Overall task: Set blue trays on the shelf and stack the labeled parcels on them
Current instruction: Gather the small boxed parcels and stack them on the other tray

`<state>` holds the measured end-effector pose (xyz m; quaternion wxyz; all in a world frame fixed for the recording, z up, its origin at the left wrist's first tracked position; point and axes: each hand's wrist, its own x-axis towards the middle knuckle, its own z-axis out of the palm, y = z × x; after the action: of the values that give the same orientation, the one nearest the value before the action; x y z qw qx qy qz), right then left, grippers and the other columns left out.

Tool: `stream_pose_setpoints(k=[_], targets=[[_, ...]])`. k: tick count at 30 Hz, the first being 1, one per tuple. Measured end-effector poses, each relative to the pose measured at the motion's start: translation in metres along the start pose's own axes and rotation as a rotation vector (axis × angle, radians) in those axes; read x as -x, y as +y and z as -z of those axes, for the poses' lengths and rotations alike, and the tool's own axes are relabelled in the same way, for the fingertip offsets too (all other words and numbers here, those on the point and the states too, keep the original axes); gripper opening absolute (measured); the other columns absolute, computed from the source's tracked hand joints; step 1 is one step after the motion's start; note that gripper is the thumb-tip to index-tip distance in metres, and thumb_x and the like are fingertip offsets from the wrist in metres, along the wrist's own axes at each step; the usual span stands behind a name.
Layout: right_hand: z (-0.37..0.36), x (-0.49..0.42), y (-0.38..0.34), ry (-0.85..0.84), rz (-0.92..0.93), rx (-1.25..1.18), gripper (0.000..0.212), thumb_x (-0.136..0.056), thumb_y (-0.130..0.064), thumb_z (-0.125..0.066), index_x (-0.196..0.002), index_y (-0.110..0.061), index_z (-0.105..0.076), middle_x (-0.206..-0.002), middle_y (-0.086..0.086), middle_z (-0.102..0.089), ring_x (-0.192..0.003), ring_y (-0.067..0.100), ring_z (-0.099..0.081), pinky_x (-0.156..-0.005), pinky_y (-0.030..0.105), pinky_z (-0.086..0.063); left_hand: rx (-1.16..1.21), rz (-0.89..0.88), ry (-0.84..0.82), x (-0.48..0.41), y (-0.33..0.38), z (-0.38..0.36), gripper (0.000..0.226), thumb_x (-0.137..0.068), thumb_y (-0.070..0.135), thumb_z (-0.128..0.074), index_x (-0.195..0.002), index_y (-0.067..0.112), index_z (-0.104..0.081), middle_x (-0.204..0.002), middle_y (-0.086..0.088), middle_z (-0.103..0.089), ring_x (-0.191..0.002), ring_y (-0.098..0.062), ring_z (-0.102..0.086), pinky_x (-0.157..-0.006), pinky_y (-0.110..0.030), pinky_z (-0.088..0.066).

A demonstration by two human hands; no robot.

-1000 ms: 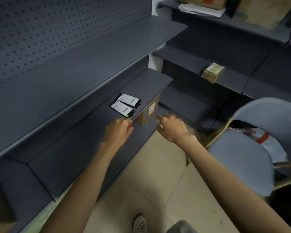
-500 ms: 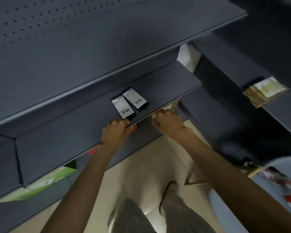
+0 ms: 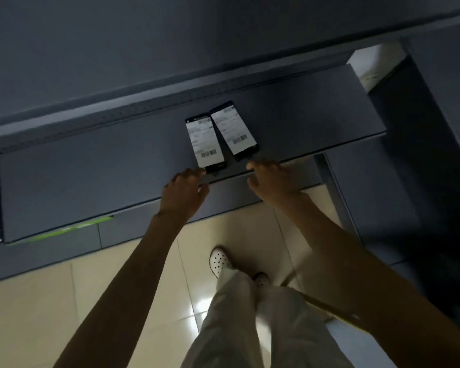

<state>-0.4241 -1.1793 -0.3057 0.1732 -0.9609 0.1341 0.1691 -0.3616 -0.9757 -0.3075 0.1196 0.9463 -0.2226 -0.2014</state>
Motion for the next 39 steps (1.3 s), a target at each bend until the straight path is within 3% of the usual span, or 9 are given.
stream_pose_setpoints(k=[5, 10, 14, 18, 23, 26, 31, 36, 39], targets=[[-0.027, -0.042, 0.012, -0.067, 0.029, -0.019, 0.05, -0.094, -0.022, -0.053, -0.143, -0.018, -0.04, -0.143, 0.01, -0.043, -0.129, 0.032, -0.042, -0.098, 0.044, -0.044, 0.031, 0.039, -0.004, -0.017, -0.011, -0.036, 0.052, -0.099, 0.032, -0.049, -0.149, 0.028, -0.034, -0.14, -0.011, -0.048, -0.122, -0.033, -0.051, -0.089, -0.046, -0.051], [-0.05, -0.082, 0.027, -0.059, 0.068, 0.041, 0.067, -0.098, -0.029, -0.051, -0.155, -0.015, -0.017, -0.162, 0.011, -0.013, -0.145, 0.034, -0.022, -0.114, 0.049, -0.031, 0.015, 0.137, -0.005, -0.046, -0.009, -0.078, 0.07, -0.098, 0.043, -0.049, -0.156, 0.029, -0.012, -0.162, -0.013, -0.01, -0.148, -0.038, -0.012, -0.114, -0.053, -0.027], [-0.068, -0.116, 0.028, 0.0, 0.06, 0.011, 0.083, -0.096, -0.04, -0.053, -0.157, -0.016, -0.003, -0.164, 0.014, 0.005, -0.149, 0.037, -0.005, -0.119, 0.05, -0.019, 0.102, 0.212, 0.082, -0.086, 0.004, -0.104, 0.083, -0.094, 0.051, -0.051, -0.157, 0.026, -0.004, -0.164, -0.011, 0.007, -0.15, -0.039, 0.003, -0.119, -0.055, -0.013], [-0.079, -0.141, 0.024, 0.027, 0.018, -0.112, 0.094, -0.092, -0.041, -0.061, -0.157, -0.018, 0.004, -0.163, 0.015, 0.012, -0.149, 0.039, 0.004, -0.118, 0.055, -0.016, 0.17, 0.257, 0.187, -0.116, 0.016, -0.115, 0.092, -0.091, 0.062, -0.05, -0.157, 0.022, 0.001, -0.163, -0.013, 0.011, -0.149, -0.04, 0.008, -0.119, -0.054, -0.01], [-0.087, -0.149, 0.026, 0.055, -0.005, -0.177, 0.099, -0.088, -0.033, -0.069, -0.157, -0.019, 0.001, -0.162, 0.016, 0.012, -0.148, 0.043, 0.001, -0.118, 0.057, -0.016, 0.343, 0.331, 0.258, -0.117, 0.018, -0.119, 0.096, -0.087, 0.051, -0.062, -0.157, 0.015, -0.006, -0.162, -0.021, 0.005, -0.148, -0.043, -0.005, -0.115, -0.059, -0.027], [-0.088, -0.146, 0.025, 0.081, -0.01, -0.22, 0.098, -0.084, -0.025, -0.072, -0.157, -0.019, -0.006, -0.162, 0.017, 0.004, -0.145, 0.044, -0.009, -0.117, 0.054, -0.02, 0.403, 0.387, 0.287, -0.107, 0.011, -0.117, 0.102, -0.079, 0.037, -0.076, -0.156, 0.013, -0.013, -0.156, -0.023, -0.012, -0.14, -0.042, -0.022, -0.107, -0.055, -0.039], [-0.077, -0.128, 0.016, 0.094, 0.038, -0.257, 0.097, -0.078, -0.023, -0.074, -0.155, -0.017, -0.016, -0.159, 0.016, -0.01, -0.139, 0.039, -0.021, -0.113, 0.051, -0.03, 0.492, 0.426, 0.337, -0.086, 0.001, -0.103, 0.094, -0.073, 0.027, -0.08, -0.151, 0.016, -0.028, -0.139, -0.018, -0.036, -0.123, -0.036, -0.036, -0.1, -0.048, -0.042], [-0.058, -0.091, -0.01, 0.099, 0.117, -0.212, 0.091, -0.078, -0.025, -0.074, -0.153, -0.017, -0.023, -0.157, 0.012, -0.016, -0.137, 0.035, -0.026, -0.108, 0.044, -0.035, 0.576, 0.518, 0.436, -0.042, -0.009, -0.082, 0.087, -0.074, 0.031, -0.075, -0.147, 0.017, -0.031, -0.137, -0.013, -0.039, -0.125, -0.034, -0.038, -0.097, -0.05, -0.045], [-0.048, -0.064, -0.034, 0.088, 0.221, -0.14, 0.089, -0.079, -0.027, -0.072, -0.153, -0.016, -0.024, -0.158, 0.011, -0.018, -0.138, 0.033, -0.029, -0.111, 0.043, -0.034, 0.597, 0.578, 0.477, -0.002, -0.02, -0.073, 0.084, -0.074, 0.037, -0.075, -0.144, 0.022, -0.031, -0.139, -0.006, -0.039, -0.124, -0.031, -0.046, -0.084, -0.048, -0.052]])
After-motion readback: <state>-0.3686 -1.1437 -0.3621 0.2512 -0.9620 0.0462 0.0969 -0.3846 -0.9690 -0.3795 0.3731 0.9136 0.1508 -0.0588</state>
